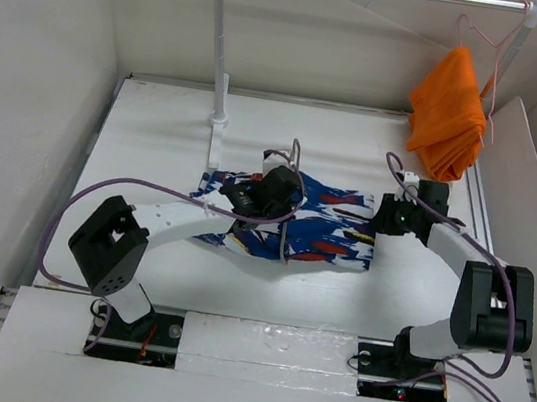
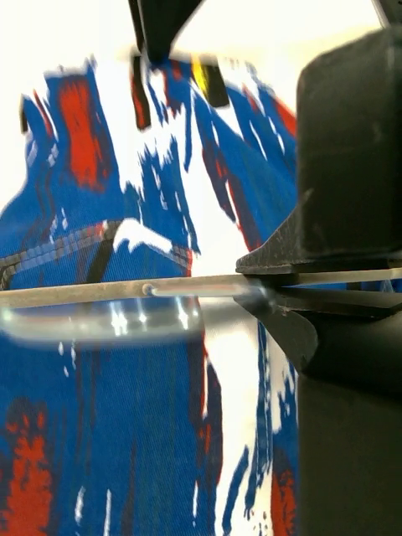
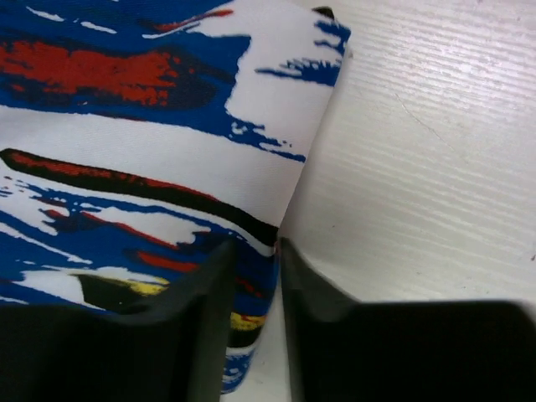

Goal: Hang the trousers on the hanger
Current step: Place the hanger at the clothesline.

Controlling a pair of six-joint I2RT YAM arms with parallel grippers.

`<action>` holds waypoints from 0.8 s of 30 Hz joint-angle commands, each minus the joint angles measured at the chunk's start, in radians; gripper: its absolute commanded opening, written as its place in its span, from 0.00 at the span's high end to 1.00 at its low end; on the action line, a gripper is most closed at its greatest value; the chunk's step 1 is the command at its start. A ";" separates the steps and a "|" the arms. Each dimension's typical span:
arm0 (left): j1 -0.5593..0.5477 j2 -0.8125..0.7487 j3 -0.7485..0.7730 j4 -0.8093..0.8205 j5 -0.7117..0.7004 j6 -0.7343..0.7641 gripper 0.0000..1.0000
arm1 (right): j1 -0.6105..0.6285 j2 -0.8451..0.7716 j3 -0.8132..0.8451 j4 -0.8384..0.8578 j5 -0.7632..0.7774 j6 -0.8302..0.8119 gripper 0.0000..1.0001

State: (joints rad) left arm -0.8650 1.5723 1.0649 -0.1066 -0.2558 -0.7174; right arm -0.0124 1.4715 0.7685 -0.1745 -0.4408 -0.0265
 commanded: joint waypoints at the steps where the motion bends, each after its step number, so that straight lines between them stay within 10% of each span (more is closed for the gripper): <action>1: -0.028 -0.074 0.124 -0.039 -0.071 0.030 1.00 | 0.044 -0.068 0.014 0.024 0.042 -0.021 0.61; 6: -0.052 -0.078 0.243 -0.093 -0.054 0.033 1.00 | 0.150 -0.279 0.132 -0.172 0.059 -0.007 0.28; 15: -0.052 0.023 0.420 -0.257 0.027 -0.008 1.00 | 0.545 -0.527 0.063 -0.028 0.091 0.359 0.40; 24: -0.052 0.020 0.448 -0.231 0.050 -0.036 1.00 | 0.693 -0.360 0.023 0.302 0.102 0.522 0.24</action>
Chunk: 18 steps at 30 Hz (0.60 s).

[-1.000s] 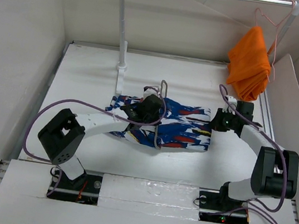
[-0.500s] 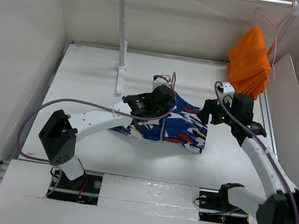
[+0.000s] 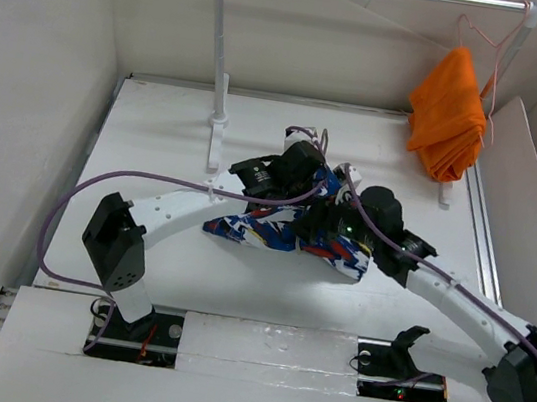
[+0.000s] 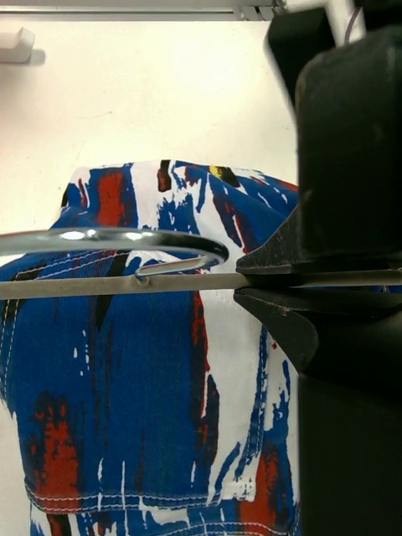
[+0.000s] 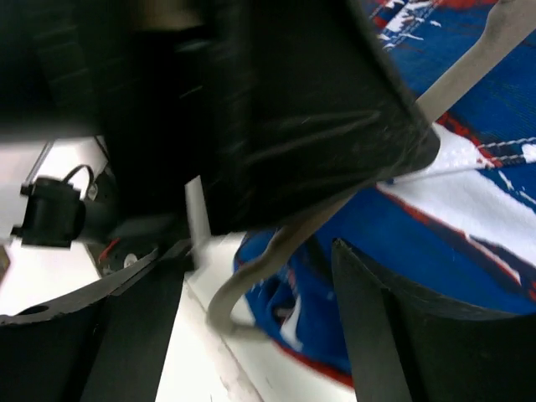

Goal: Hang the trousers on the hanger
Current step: Place the hanger at the clothesline.

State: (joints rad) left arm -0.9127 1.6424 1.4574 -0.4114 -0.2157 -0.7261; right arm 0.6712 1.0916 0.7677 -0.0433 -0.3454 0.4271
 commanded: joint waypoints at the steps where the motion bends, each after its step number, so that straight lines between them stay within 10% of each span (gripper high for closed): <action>1: -0.005 -0.055 0.054 0.075 0.009 -0.035 1.00 | 0.022 0.055 0.031 0.169 0.019 0.068 0.24; 5: -0.005 -0.087 0.041 0.077 0.007 -0.039 1.00 | 0.034 0.080 0.033 0.163 0.094 0.076 0.31; 11: 0.004 -0.124 0.069 0.054 0.079 -0.045 1.00 | 0.044 0.054 -0.033 0.365 0.053 0.206 0.93; 18: 0.089 -0.141 0.162 0.088 0.208 -0.036 1.00 | 0.004 0.022 0.042 0.394 0.000 0.226 1.00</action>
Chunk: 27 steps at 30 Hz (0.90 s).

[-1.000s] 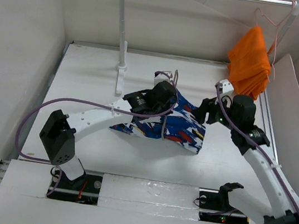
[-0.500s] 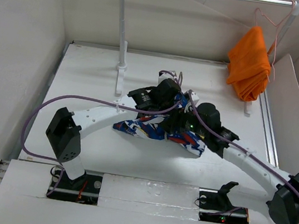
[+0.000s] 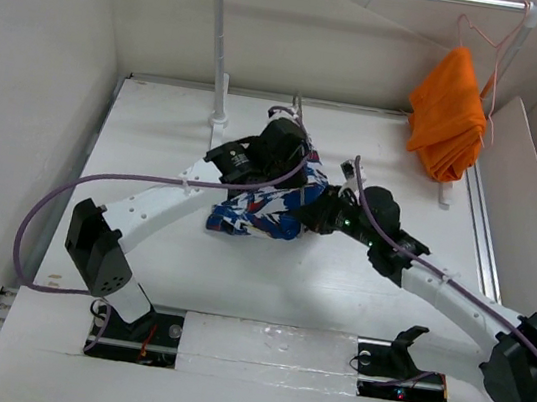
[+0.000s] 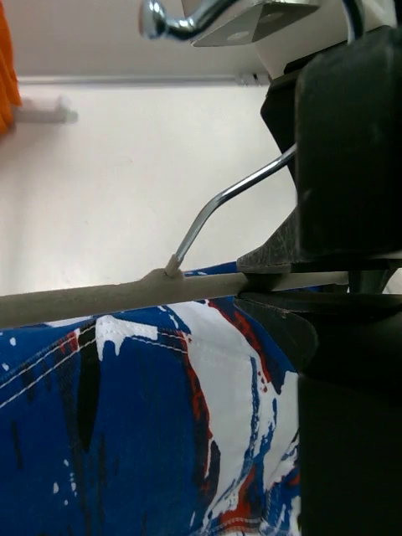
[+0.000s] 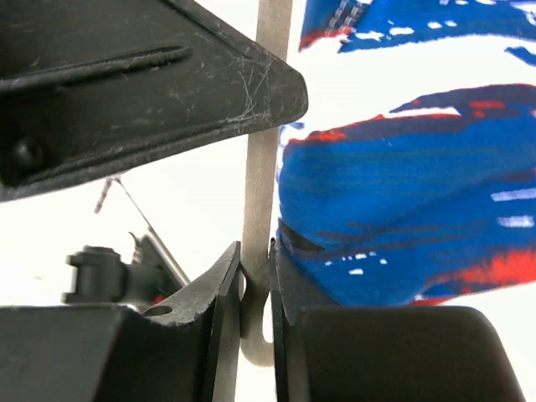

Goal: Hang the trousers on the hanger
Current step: Place the hanger at the clothesline.

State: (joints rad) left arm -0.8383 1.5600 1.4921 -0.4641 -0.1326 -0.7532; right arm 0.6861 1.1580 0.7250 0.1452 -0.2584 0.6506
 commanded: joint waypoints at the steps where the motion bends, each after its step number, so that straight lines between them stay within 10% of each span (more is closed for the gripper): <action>1: 0.027 -0.055 0.149 0.137 0.128 -0.003 1.00 | -0.029 -0.044 0.096 0.212 -0.105 0.004 1.00; 3: 0.036 -0.049 0.209 0.137 0.128 0.003 1.00 | -0.048 -0.041 0.131 0.214 -0.122 0.007 1.00; 10: 0.148 -0.067 0.333 0.170 0.260 0.044 0.47 | -0.158 -0.046 0.273 0.087 -0.189 -0.042 1.00; 27: 0.191 -0.202 0.261 0.211 0.307 0.106 0.46 | -0.602 0.158 0.686 -0.021 -0.372 -0.039 1.00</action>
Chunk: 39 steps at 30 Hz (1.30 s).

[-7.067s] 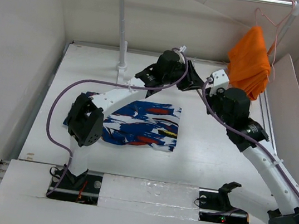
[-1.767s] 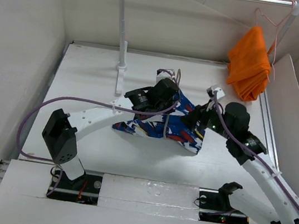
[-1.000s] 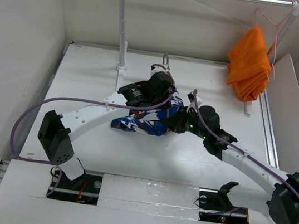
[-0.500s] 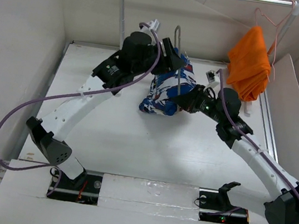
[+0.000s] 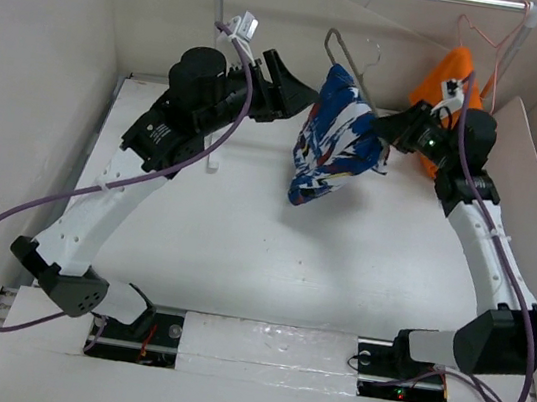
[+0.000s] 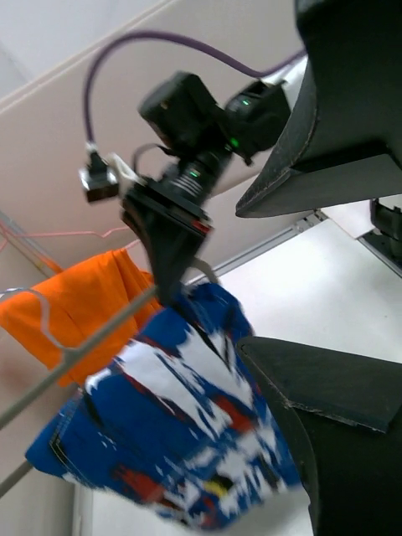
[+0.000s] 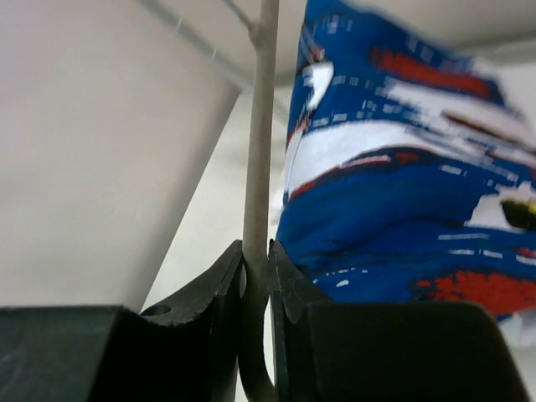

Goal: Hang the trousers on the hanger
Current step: Place the hanger at the clothesline.

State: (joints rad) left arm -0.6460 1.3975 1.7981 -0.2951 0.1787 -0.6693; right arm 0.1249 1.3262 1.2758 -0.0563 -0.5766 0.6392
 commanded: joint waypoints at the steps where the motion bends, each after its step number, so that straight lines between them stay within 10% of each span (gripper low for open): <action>1: -0.001 -0.043 -0.057 0.042 -0.002 0.019 0.46 | -0.056 0.023 0.154 0.181 -0.052 -0.020 1.00; 39: -0.001 -0.123 -0.302 0.079 -0.004 0.007 0.48 | -0.407 0.221 0.568 0.273 0.052 0.145 1.00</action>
State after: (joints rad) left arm -0.6460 1.3094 1.5108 -0.2584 0.1604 -0.6682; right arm -0.2749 1.5509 1.7458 0.0669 -0.5602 0.7635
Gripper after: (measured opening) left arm 0.526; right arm 0.175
